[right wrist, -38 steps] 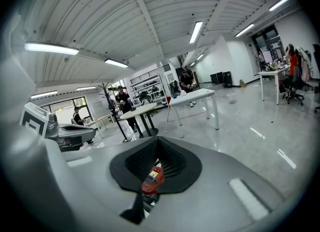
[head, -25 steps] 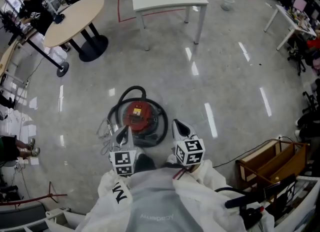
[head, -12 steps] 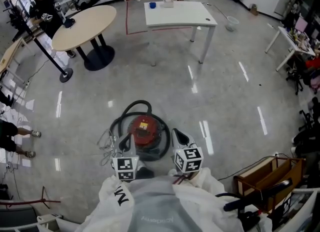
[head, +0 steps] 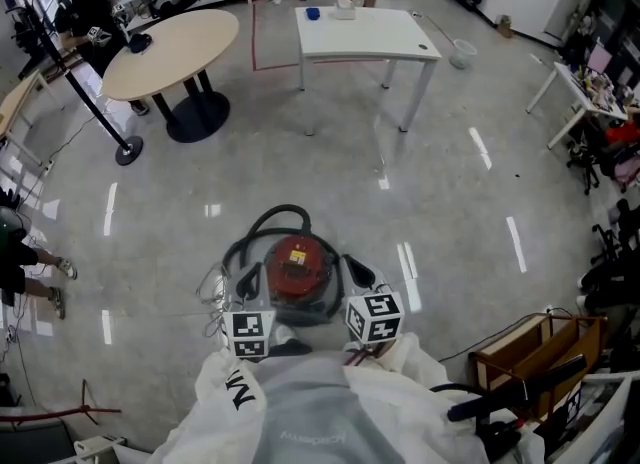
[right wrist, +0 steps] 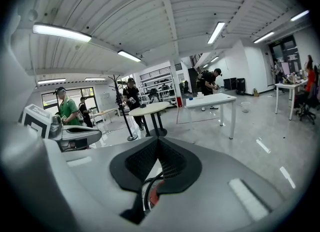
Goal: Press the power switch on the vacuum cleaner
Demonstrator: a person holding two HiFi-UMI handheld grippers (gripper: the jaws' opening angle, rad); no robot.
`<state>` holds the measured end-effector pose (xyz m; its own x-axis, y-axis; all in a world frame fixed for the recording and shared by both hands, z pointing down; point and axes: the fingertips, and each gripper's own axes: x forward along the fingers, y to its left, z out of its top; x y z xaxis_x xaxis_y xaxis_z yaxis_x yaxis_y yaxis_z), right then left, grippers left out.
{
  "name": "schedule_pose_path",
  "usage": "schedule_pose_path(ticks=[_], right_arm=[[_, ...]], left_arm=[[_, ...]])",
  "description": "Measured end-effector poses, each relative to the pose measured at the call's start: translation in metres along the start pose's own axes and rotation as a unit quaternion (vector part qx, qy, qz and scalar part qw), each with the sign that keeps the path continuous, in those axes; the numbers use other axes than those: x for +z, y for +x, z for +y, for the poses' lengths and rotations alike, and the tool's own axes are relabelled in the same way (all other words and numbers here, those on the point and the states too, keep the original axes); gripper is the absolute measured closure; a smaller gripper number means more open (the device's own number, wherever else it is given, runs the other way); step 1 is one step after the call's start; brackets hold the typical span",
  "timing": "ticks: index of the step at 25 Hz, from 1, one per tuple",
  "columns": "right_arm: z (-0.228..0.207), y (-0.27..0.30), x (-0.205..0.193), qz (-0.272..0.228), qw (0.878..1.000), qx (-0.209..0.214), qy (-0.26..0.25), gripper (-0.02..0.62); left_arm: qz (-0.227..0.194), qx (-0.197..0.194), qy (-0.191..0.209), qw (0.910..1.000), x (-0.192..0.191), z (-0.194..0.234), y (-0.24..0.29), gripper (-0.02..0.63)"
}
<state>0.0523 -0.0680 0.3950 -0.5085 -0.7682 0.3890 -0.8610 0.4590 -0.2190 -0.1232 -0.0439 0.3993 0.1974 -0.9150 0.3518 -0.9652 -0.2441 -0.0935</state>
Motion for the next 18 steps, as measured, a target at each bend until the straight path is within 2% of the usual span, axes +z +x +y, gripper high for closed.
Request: schedule_pose_path(ticks=[7, 18], right_arm=[[0.025, 0.019, -0.006, 0.012, 1.000, -0.012, 0.003, 0.594], [0.047, 0.034, -0.013, 0.034, 0.999, -0.037, -0.008, 0.595]], left_arm=[[0.007, -0.015, -0.007, 0.9998, -0.012, 0.029, 0.003, 0.606], [0.004, -0.042, -0.026, 0.9988, -0.023, 0.051, 0.014, 0.606]])
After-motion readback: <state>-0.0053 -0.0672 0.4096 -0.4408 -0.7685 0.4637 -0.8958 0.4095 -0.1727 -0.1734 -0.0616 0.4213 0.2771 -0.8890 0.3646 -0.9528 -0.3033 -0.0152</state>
